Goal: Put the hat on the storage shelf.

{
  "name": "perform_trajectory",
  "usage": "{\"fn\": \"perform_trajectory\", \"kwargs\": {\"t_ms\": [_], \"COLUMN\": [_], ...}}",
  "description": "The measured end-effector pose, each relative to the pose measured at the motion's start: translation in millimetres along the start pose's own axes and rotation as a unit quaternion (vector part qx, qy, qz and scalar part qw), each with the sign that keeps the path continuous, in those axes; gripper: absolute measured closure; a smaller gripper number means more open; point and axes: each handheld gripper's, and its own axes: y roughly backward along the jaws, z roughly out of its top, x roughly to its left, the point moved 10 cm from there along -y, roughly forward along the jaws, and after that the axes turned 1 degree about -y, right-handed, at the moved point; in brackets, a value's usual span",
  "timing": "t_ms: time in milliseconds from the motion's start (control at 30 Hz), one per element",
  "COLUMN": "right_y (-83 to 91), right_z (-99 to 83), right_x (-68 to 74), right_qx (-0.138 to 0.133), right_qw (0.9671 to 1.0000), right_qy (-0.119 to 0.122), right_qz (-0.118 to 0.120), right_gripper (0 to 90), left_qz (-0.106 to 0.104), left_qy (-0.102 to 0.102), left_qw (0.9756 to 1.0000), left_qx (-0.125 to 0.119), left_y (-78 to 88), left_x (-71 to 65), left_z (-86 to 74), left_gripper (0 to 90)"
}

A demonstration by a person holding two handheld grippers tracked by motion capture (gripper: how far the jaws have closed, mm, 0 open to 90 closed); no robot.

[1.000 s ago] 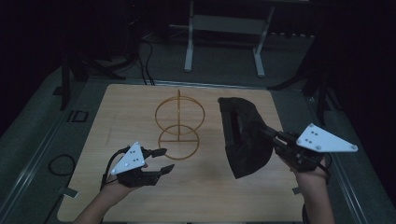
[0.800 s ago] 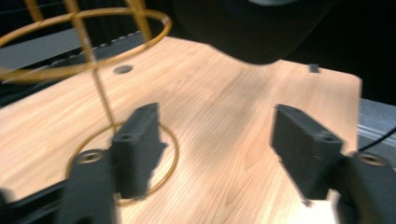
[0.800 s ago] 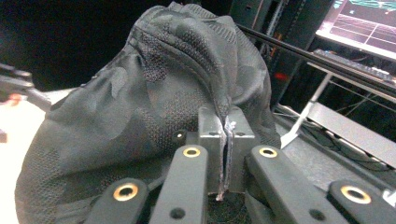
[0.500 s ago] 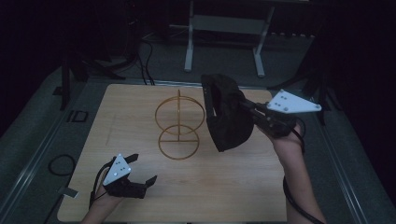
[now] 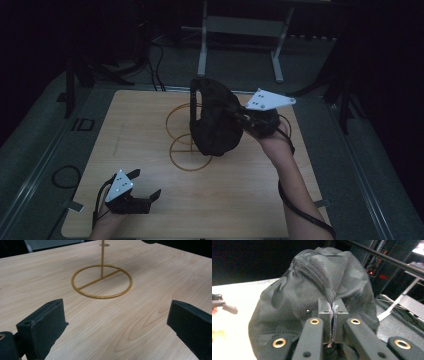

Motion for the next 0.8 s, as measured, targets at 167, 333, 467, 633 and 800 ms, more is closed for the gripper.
{"fn": "perform_trajectory", "kwargs": {"t_ms": [167, 333, 467, 633, 800], "right_y": [-13.1, -28.6, -41.5, -53.4, -64.2], "right_z": [-0.9, -1.0, -3.6, -4.9, -6.7], "right_x": [4.7, 9.9, 13.9, 17.5, 21.7], "right_qx": [0.010, 0.015, 0.022, 0.029, 0.039], "right_qw": [0.9999, 0.9997, 0.9995, 0.9989, 0.9981], "right_qy": [0.002, -0.003, -0.008, -0.015, -0.021], "right_qz": [0.008, 0.018, 0.024, 0.032, 0.043], "right_gripper": [88.1, 88.0, 88.0, 87.9, 87.8], "left_qz": [0.001, 0.002, 0.004, 0.007, 0.006], "left_qy": [0.003, 0.004, 0.004, 0.006, 0.009], "left_qw": [1.0000, 1.0000, 1.0000, 1.0000, 0.9999], "left_qx": [0.002, 0.005, 0.001, -0.001, 0.000], "left_y": [-1.9, -3.7, -2.2, -1.9, -3.5], "left_x": [1.1, 1.4, 3.0, 5.4, 7.1], "left_z": [-3.0, -6.2, -5.5, -6.3, -7.7], "left_gripper": [2.2, 2.2, 2.2, 2.2, 2.2]}}
